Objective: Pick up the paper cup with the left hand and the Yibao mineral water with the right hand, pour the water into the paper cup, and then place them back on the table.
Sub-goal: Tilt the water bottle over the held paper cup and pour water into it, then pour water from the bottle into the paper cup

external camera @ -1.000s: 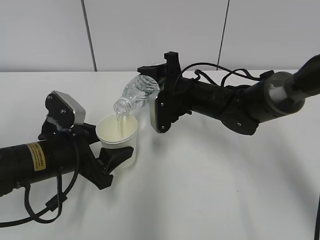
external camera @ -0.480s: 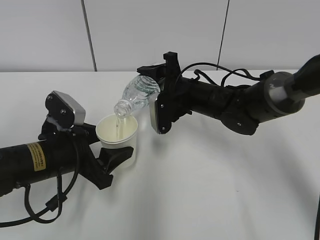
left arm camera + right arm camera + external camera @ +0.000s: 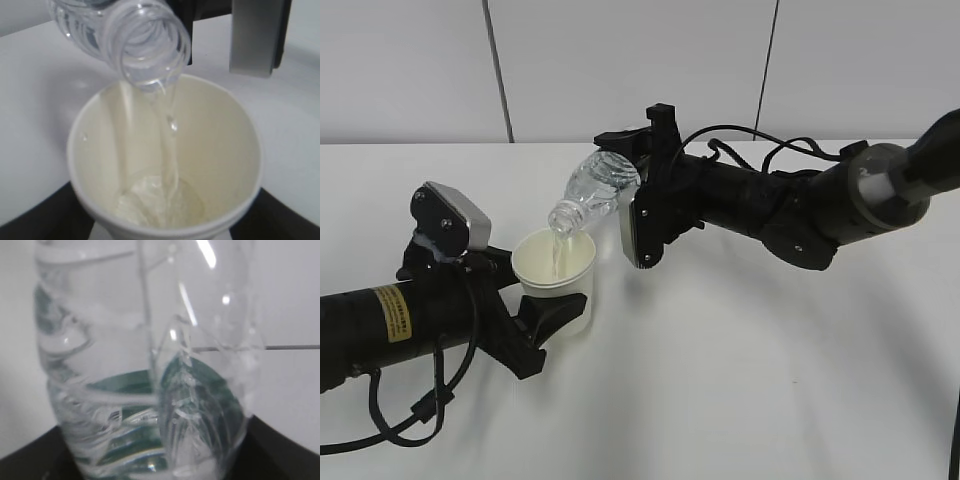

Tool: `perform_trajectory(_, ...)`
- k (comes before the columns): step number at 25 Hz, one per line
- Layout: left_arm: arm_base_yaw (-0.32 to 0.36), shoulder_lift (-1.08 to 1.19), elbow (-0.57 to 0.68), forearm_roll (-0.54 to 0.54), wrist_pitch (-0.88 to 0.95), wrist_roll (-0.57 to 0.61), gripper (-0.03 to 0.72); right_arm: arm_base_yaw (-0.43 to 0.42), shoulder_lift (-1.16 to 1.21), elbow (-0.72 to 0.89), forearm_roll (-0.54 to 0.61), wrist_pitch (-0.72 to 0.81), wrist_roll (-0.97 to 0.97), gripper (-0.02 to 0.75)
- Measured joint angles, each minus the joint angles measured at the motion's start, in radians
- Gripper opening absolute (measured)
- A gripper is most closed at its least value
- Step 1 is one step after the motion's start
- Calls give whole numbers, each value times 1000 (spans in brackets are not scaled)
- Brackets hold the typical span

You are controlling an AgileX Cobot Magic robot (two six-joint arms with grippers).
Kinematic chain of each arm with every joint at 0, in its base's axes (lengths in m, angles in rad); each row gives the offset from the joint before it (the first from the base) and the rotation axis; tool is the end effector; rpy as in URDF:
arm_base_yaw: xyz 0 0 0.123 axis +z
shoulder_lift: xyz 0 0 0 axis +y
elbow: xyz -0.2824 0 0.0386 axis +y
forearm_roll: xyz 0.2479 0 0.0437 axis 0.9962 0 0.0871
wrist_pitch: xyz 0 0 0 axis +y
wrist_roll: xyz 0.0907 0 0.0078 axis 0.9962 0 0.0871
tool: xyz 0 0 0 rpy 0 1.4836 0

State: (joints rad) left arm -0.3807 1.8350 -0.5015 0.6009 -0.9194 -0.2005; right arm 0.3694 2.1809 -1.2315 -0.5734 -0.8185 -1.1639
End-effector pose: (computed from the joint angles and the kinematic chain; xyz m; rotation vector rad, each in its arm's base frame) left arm 0.2503 -0.1442 0.1214 0.8474 1.8018 -0.5845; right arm 0.4124 0.1983 0.1452 -1.5744 0.6978 -0.5577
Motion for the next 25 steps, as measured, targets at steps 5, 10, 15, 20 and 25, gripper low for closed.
perform_trajectory(5, 0, 0, 0, 0, 0, 0, 461, 0, 0, 0, 10, 0, -16, 457)
perform_trajectory(10, 0, 0, 0, 3, 0, 0, 454, 0, 0, 0, 19, -2, -27, 457)
perform_trajectory(15, 0, 0, 0, 4, 0, 0, 454, 0, 0, 0, 20, -4, -32, 457)
perform_trajectory(20, 0, 0, 0, 4, 1, 0, 453, 0, 0, 0, 22, -6, -38, 457)
perform_trajectory(25, 0, 0, 0, 4, 4, 0, 453, 0, 0, 0, 24, -6, -48, 457)
